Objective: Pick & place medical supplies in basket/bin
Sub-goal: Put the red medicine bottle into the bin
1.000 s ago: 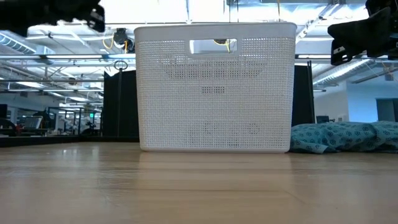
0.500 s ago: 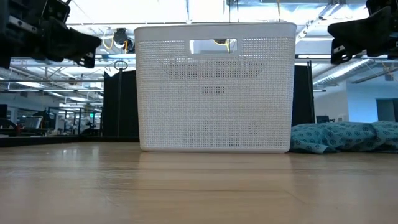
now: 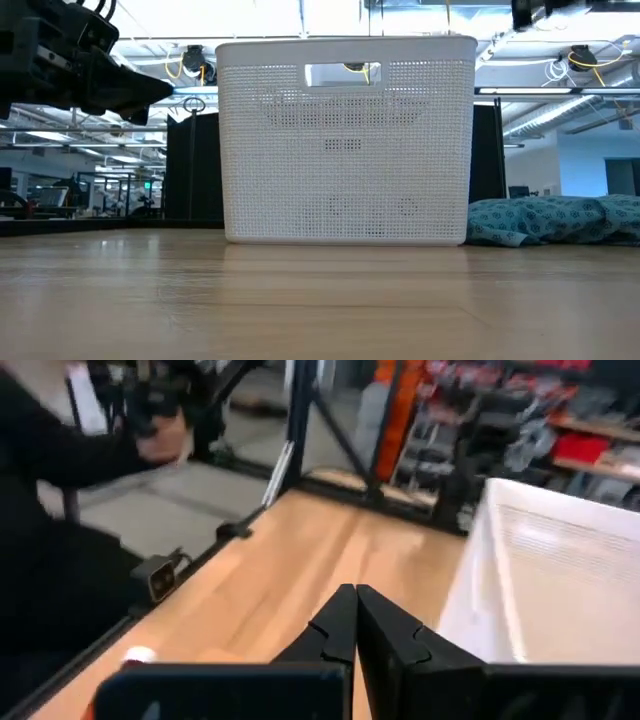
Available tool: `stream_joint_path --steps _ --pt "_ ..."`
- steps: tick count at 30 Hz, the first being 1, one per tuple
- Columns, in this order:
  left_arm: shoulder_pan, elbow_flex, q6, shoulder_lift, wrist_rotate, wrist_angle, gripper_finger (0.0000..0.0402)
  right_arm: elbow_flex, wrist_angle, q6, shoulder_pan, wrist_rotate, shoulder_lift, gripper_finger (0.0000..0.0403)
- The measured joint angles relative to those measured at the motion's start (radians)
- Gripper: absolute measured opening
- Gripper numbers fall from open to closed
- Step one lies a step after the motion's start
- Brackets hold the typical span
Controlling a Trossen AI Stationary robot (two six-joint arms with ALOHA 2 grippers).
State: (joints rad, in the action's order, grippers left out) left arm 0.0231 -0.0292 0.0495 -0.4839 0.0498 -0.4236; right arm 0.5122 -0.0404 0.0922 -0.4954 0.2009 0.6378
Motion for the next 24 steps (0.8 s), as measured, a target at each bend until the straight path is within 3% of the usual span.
stream_joint_path --steps 6,9,17,24 --pt "0.000 0.000 -0.004 0.000 -0.007 0.000 0.0044 0.347 0.206 -0.109 -0.127 0.037 0.414 0.0004" --pt "0.000 0.000 -0.011 0.000 -0.007 0.000 0.0044 0.491 0.247 -0.215 -0.171 0.035 0.567 0.0026" --pt "0.000 0.000 -0.066 0.000 -0.006 0.002 0.0044 0.714 0.396 -0.467 -0.231 0.034 0.882 0.0173" --pt "0.000 -0.001 -0.085 0.000 -0.006 0.003 0.0044 0.740 0.406 -0.372 -0.265 -0.012 1.010 0.0284"
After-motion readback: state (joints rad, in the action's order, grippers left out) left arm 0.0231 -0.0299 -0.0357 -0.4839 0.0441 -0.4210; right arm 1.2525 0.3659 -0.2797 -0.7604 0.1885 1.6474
